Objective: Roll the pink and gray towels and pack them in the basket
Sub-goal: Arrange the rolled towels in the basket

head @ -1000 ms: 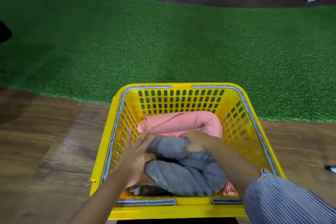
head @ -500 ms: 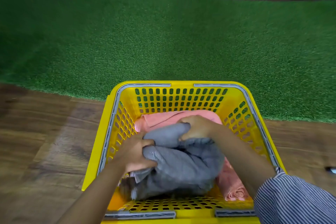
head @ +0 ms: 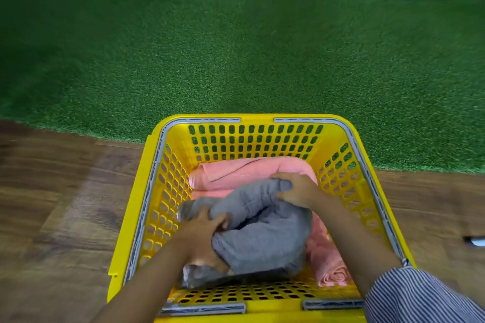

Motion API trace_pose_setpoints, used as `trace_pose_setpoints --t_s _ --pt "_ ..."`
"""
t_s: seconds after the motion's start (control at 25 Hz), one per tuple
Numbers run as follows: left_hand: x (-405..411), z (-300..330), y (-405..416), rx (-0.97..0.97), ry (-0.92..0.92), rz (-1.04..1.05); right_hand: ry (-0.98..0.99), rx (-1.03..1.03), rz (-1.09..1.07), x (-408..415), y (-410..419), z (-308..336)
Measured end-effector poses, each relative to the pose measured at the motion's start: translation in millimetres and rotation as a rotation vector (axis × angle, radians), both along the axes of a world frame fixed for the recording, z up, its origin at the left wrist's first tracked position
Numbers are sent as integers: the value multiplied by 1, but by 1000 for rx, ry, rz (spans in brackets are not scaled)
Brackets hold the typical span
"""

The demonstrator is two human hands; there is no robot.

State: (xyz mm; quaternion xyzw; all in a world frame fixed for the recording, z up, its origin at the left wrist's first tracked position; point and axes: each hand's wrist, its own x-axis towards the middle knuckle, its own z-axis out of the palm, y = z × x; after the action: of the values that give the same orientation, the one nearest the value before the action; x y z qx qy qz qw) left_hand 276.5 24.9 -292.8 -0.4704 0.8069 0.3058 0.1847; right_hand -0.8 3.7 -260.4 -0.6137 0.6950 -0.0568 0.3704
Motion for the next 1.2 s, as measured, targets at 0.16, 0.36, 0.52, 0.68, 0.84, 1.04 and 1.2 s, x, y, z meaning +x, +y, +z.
trace_pose_setpoints --t_s 0.16,0.36,0.52,0.68,0.84,1.04,1.2 --pt "-15 -8 1 -91 73 -71 -40 -71 -6 2 0 -1" --pt "-7 -11 -23 -197 368 83 -171 -230 -164 -5 11 0" --pt "-10 18 -54 -389 516 128 -529 -381 -424 -6 34 -2" --pt "-7 32 -76 -466 526 182 -350 -238 -263 -8 54 -35" --pt "-10 19 -70 -422 370 80 295 -117 396 -4 59 -60" --pt "-16 22 -65 -417 277 60 317 -157 498 -6 63 -34" --pt "-12 25 -57 -417 306 40 225 66 623 -9 86 -23"
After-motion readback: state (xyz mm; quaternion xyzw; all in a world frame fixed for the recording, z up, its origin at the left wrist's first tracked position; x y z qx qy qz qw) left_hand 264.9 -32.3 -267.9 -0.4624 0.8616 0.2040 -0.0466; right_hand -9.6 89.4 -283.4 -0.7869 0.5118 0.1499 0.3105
